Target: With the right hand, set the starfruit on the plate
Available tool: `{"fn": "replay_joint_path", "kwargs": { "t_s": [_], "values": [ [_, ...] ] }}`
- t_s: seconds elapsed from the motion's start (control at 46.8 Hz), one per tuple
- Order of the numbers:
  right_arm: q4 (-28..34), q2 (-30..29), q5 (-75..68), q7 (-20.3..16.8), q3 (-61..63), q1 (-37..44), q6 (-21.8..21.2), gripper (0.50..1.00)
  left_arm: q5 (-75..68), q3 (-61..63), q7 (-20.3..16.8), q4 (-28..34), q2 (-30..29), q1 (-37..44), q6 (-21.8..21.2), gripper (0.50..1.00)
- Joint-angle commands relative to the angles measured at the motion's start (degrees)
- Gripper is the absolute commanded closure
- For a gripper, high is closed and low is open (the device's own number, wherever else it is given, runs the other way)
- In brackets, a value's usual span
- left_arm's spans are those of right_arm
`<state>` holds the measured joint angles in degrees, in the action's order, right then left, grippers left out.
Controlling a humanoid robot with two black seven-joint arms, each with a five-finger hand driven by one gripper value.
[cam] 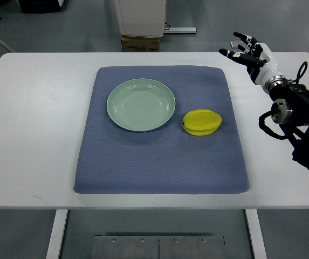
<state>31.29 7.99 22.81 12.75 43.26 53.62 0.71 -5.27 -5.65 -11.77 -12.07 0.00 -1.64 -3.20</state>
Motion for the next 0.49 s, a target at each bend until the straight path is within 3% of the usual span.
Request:
{"fn": "replay_joint_path", "kwargs": {
  "t_s": [0.0, 0.47],
  "values": [
    [0.0, 0.0, 0.0, 0.1, 0.1, 0.0, 0.0, 0.502, 0.0, -0.1, 0.0, 0.0, 0.0, 0.1, 0.0, 0.500],
    [0.1, -0.3, 0.0, 0.7, 0.1, -0.4, 0.0, 0.502, 0.1, -0.1, 0.0, 0.0, 0.0, -0.2, -0.3, 0.500]
  ]
}}
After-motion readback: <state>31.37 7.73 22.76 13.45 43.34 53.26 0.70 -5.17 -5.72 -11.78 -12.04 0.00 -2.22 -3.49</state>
